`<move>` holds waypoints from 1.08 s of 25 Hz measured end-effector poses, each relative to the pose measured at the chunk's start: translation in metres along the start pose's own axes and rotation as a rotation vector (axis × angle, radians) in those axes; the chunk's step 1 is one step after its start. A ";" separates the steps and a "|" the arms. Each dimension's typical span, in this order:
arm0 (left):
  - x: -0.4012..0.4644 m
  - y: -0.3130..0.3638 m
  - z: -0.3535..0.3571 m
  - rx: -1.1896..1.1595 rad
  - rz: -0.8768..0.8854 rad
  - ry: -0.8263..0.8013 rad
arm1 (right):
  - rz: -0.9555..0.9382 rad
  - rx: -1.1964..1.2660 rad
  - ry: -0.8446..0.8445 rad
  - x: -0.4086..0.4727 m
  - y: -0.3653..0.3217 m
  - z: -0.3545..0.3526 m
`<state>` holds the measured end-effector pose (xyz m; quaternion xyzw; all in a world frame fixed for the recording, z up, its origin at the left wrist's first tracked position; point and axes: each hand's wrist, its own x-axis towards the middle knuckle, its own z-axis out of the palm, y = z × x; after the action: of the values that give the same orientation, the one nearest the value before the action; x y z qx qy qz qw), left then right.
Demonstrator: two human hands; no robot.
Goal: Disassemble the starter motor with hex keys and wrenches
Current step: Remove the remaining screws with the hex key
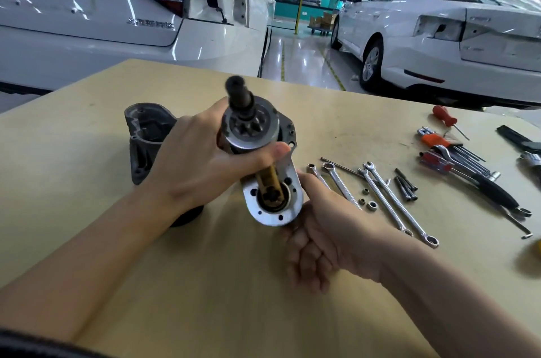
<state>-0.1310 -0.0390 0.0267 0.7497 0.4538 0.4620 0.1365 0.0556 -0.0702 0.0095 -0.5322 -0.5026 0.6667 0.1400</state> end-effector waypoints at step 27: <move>0.002 0.001 0.018 -0.674 -0.202 -0.112 | 0.081 -1.068 1.312 -0.005 0.047 -0.200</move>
<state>-0.1156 -0.0342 0.0186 0.6381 0.3392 0.5281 0.4459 0.2438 0.0091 -0.0114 -0.8237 -0.5474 -0.0999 0.1090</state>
